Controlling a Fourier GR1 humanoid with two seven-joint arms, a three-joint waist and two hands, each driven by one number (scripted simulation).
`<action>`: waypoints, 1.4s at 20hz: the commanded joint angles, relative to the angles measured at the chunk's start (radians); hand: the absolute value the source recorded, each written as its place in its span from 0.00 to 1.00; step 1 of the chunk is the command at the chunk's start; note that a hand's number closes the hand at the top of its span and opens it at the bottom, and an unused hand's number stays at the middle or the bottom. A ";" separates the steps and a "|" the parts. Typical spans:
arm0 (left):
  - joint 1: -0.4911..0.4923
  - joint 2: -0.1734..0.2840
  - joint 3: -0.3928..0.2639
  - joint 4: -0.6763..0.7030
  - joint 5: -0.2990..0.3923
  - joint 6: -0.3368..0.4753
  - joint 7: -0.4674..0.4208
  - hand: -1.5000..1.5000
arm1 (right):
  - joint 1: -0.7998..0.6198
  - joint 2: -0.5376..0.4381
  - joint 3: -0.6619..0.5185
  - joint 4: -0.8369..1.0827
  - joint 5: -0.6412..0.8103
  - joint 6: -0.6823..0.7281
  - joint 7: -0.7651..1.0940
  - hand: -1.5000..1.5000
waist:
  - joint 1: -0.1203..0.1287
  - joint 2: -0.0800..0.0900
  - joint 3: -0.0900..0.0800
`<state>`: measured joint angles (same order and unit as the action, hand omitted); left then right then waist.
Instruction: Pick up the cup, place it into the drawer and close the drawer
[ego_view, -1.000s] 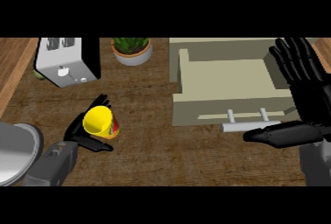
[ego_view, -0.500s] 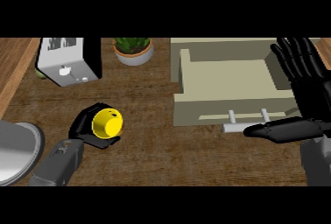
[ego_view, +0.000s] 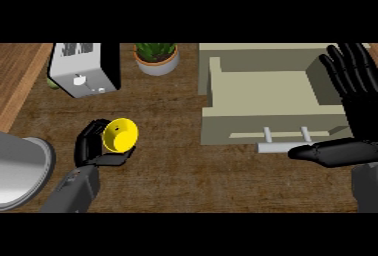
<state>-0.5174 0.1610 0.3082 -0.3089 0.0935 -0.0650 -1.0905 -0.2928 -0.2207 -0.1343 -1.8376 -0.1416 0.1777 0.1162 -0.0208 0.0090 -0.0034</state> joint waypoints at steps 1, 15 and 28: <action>-0.022 -0.039 0.019 -0.027 0.031 -0.089 -0.138 1.00 | 0.009 -0.030 -0.023 -0.005 -0.020 0.025 0.012 0.00 | -0.003 -0.002 0.001; -0.283 -0.150 -0.156 -0.395 -0.006 -0.009 0.332 1.00 | 0.026 -0.027 -0.031 0.024 0.017 0.017 -0.023 0.00 | 0.031 -0.016 0.005; -0.599 -0.161 -0.382 -0.438 0.093 0.347 0.704 1.00 | 0.029 0.001 -0.015 0.048 0.050 0.005 -0.080 0.00 | -0.006 -0.006 0.004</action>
<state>-1.0260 0.0034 0.0028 -0.7972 0.1547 0.1657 -0.4412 -0.2713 -0.2292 -0.1585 -1.8147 -0.1125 0.1794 0.0852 -0.0133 -0.0008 0.0006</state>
